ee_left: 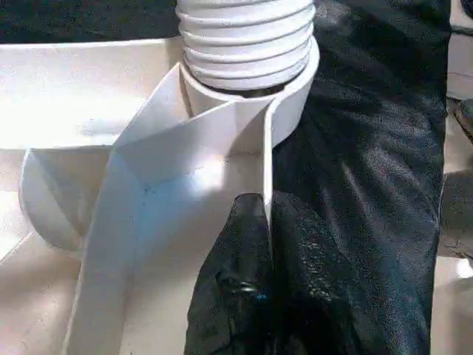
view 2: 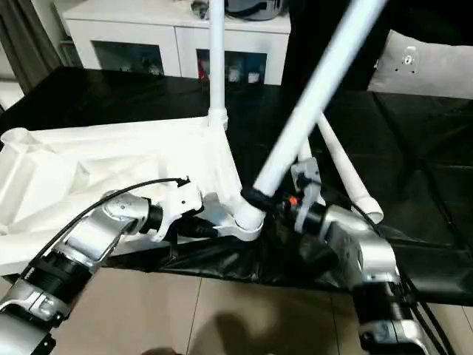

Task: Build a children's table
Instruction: Insert table leg to table base

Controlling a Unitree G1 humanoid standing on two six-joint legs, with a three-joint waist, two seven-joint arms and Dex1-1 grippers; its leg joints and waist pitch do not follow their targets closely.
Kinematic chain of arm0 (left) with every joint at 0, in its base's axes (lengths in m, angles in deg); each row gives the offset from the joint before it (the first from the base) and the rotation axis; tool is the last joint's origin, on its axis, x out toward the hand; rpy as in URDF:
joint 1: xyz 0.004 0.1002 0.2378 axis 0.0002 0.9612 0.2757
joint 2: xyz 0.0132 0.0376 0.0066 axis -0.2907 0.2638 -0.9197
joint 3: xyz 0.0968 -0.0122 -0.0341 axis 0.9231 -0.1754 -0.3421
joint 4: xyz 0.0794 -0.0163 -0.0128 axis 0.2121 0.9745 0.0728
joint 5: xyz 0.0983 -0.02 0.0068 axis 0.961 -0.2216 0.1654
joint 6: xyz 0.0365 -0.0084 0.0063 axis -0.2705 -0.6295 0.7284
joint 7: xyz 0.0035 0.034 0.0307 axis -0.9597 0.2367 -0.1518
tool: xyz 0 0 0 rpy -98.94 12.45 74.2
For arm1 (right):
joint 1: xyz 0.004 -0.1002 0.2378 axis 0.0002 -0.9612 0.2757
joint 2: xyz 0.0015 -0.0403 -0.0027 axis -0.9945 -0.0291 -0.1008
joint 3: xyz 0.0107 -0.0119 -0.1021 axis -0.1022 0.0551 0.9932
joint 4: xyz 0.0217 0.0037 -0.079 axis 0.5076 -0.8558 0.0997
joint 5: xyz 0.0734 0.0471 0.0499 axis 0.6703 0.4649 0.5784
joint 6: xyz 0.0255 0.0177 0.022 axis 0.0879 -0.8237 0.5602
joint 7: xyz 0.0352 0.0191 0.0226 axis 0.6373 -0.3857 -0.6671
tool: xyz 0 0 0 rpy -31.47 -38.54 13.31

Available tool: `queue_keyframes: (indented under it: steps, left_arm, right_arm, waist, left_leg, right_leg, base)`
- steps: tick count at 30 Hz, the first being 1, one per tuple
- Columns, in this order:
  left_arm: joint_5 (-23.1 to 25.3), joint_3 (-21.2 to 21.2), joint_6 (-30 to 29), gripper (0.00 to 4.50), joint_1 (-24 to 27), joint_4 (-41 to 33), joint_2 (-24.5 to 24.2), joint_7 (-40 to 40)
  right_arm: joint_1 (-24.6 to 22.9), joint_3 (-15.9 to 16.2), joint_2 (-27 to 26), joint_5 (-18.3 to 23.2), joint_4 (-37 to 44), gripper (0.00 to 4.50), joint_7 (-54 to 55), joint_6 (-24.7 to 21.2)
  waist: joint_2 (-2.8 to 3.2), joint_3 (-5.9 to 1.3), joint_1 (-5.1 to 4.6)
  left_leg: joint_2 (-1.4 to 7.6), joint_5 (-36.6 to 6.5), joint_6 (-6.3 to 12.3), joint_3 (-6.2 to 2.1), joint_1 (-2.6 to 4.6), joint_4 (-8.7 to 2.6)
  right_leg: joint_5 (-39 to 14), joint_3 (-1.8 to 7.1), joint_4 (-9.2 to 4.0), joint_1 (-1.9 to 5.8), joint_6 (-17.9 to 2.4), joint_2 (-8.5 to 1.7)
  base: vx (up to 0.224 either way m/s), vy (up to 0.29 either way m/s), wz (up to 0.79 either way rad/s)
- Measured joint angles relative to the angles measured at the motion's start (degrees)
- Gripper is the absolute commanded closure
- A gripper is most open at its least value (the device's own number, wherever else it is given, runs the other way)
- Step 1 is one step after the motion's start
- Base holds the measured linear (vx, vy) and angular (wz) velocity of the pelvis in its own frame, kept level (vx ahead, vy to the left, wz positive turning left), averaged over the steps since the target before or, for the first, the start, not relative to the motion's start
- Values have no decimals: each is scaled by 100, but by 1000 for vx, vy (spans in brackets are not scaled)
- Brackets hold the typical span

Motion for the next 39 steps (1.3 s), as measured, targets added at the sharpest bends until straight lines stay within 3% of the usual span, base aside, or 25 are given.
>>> queue_keyframes:
  steps: [2,5,13,29,31,34,37,39]
  left_arm:
    - [10,12,49,450,-1,60,3,8]
    - [55,11,122,450,-3,103,-14,25]
    - [162,160,434,450,-134,291,-74,0]
    - [132,227,903,450,-593,1109,-161,-402]
    - [70,98,651,450,-462,940,-196,-380]
    - [41,-208,-67,450,-68,299,-218,55]
    - [64,-443,-779,450,189,-151,74,681]
    - [128,-488,-1155,450,242,-327,394,1093]
  right_arm:
    - [49,247,102,-231,47,264,14,235]
    - [137,483,190,-531,99,264,-3,481]
    - [502,859,310,-810,-113,264,-254,454]
    - [881,978,227,-864,-570,264,-597,368]
    - [868,924,70,-856,-513,264,-377,191]
    - [838,731,-402,-867,-395,264,468,-121]
    - [1058,500,-885,-890,-647,264,1406,-399]
    - [1267,406,-1096,-1028,-956,264,2036,-442]
  waist:
    - [37,-24,-33]
    - [46,-32,-51]
    - [47,-32,-164]
    - [47,-33,-246]
    - [48,-34,-263]
    - [47,-38,-401]
    - [64,-31,-554]
    - [133,8,-681]
  left_leg:
    - [0,0,0,-1,1,-1]
    - [0,0,1,-9,6,-2]
    - [4,-1,1,-61,9,-3]
    - [11,-1,0,-71,8,-5]
    - [11,-2,0,-70,12,-16]
    - [11,-6,-8,-70,14,-32]
    - [12,-6,-9,-85,46,-39]
    - [41,-8,-7,-147,61,-41]
  right_leg:
    - [0,-3,-11,8,1,0]
    - [-2,-15,-21,21,3,0]
    - [-3,-92,-63,70,5,-7]
    - [-5,-104,-65,81,9,-7]
    - [-5,-103,-67,81,9,-7]
    - [-6,-106,-73,87,9,-6]
    - [-6,-148,-123,100,9,-9]
    - [-8,-293,-250,182,12,-19]
  base:
    - [0,0,0]
    - [0,0,0]
    - [0,0,0]
    - [0,0,0]
    - [0,0,0]
    - [0,0,0]
    - [0,0,0]
    - [0,0,0]
